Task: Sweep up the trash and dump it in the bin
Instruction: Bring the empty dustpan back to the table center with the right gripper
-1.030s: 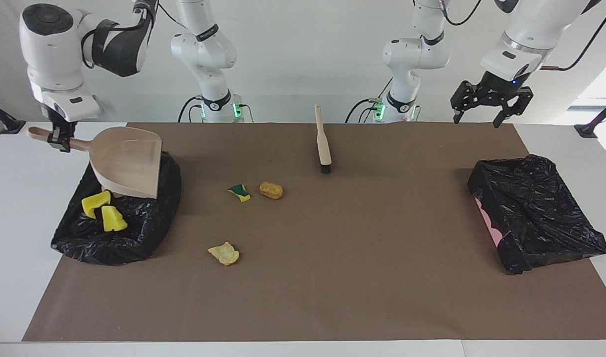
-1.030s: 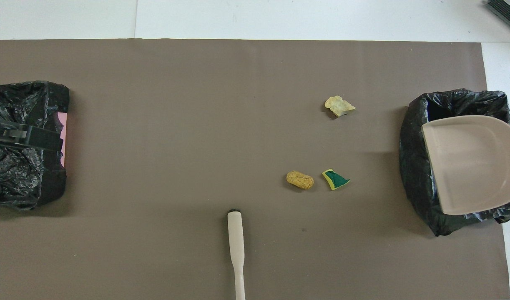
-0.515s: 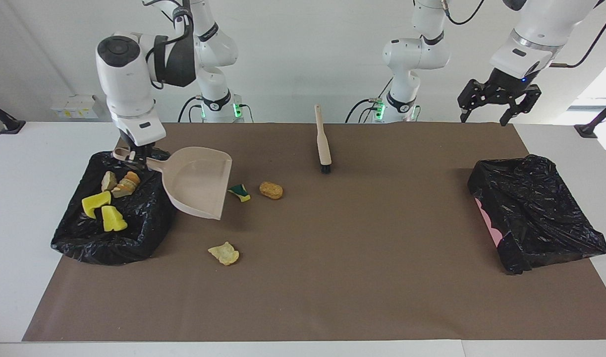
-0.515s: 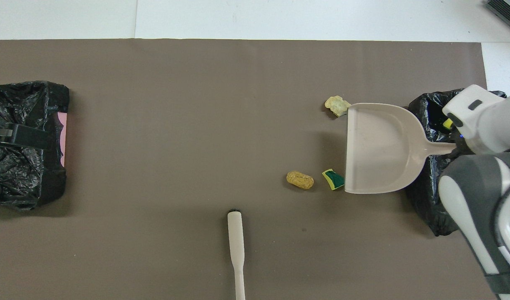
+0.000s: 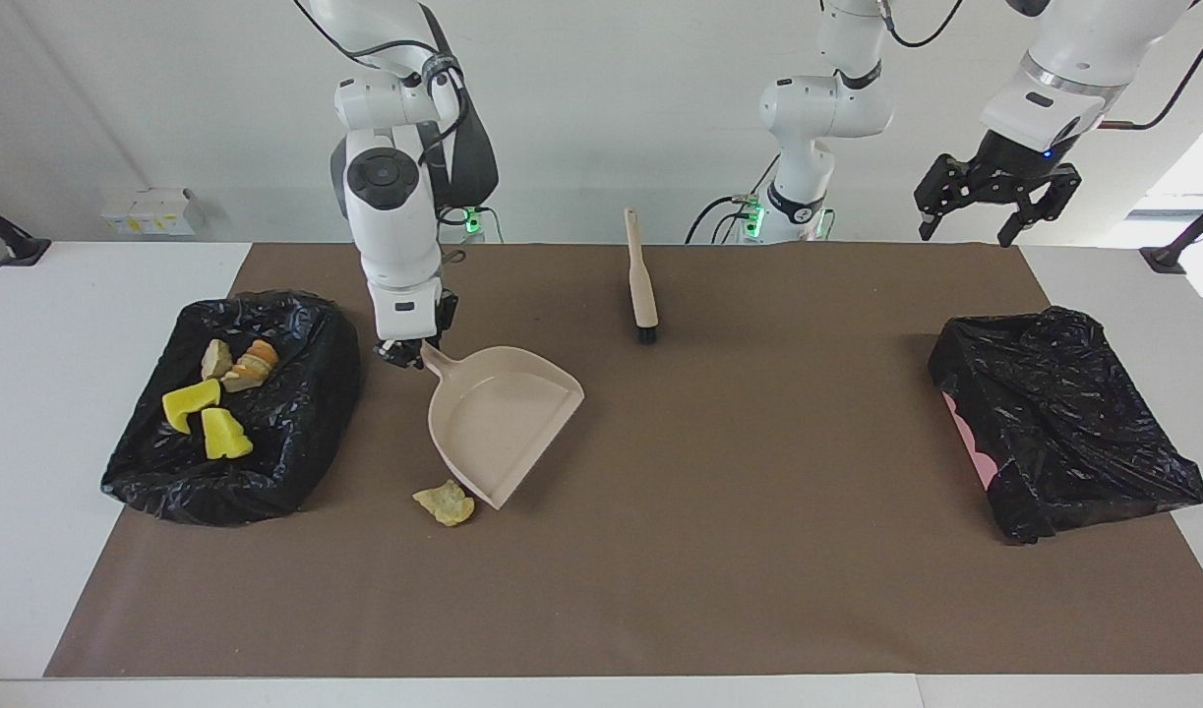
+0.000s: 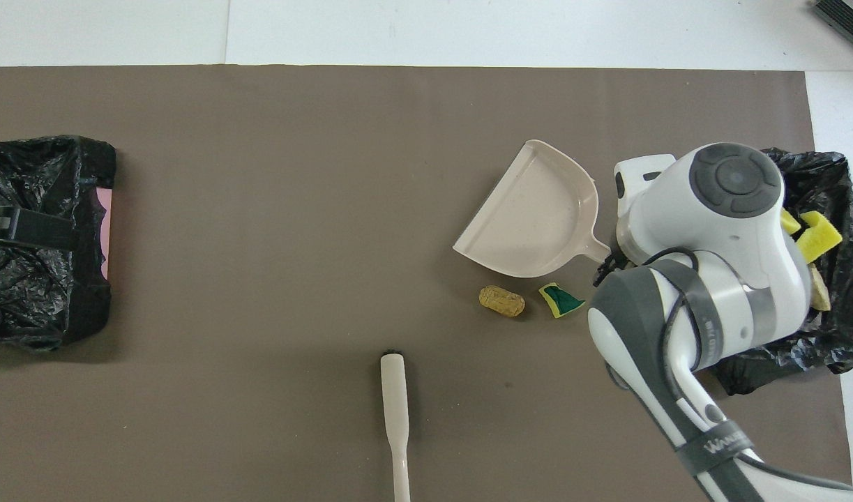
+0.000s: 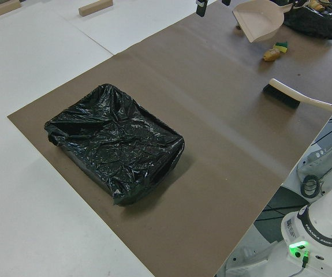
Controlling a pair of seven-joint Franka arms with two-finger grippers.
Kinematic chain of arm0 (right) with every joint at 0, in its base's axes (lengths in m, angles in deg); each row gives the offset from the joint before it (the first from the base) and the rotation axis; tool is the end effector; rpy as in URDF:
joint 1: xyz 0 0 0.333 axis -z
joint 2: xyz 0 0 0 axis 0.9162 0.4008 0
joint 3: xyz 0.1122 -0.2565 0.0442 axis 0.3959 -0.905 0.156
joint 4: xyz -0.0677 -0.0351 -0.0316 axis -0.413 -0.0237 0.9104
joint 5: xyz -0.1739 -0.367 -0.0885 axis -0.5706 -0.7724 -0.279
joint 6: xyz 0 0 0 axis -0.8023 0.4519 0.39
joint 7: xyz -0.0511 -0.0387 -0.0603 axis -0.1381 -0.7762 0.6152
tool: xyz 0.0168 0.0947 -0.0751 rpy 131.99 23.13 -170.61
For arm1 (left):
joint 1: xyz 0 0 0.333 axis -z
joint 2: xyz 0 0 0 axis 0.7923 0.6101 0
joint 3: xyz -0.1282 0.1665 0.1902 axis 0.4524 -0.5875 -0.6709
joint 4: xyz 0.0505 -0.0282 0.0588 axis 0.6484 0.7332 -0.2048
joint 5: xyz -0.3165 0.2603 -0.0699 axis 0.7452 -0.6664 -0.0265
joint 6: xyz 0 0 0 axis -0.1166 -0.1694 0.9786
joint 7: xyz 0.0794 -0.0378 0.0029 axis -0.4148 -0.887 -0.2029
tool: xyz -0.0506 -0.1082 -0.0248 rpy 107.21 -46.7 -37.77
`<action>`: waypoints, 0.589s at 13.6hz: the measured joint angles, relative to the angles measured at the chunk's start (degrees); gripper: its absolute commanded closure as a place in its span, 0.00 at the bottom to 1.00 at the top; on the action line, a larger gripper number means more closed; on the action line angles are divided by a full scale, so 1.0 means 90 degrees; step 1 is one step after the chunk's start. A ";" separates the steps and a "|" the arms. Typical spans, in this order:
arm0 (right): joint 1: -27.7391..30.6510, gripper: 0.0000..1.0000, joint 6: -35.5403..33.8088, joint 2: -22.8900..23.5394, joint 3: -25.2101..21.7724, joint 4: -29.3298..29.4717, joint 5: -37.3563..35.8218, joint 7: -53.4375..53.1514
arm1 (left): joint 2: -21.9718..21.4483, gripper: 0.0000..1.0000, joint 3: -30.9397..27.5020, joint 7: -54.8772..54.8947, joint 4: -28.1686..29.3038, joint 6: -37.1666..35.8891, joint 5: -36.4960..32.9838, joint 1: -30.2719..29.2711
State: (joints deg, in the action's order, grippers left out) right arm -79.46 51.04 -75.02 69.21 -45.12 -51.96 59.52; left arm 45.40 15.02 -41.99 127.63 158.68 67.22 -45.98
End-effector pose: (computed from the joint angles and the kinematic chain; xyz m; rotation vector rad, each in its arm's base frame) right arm 0.5729 0.1479 0.3749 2.8370 1.2024 -0.1483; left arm 0.5550 -0.0541 0.6292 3.1149 -0.2607 0.0523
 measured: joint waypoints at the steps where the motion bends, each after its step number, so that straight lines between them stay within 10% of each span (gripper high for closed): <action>1: -0.0132 1.00 0.0102 0.0070 0.0001 0.0005 0.0163 -0.0674 | -0.0002 0.00 -0.0018 0.0000 0.0002 -0.0003 0.0017 0.0000; 8: -0.0984 1.00 0.0735 0.1034 -0.0005 0.0765 0.1050 -0.4205 | -0.0024 0.00 -0.0060 -0.0009 0.0003 -0.0080 0.0025 0.0000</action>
State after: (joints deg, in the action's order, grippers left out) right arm -88.31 57.65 -65.71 69.17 -38.24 -42.51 21.67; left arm 45.19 14.49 -42.07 127.66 157.96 67.45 -45.99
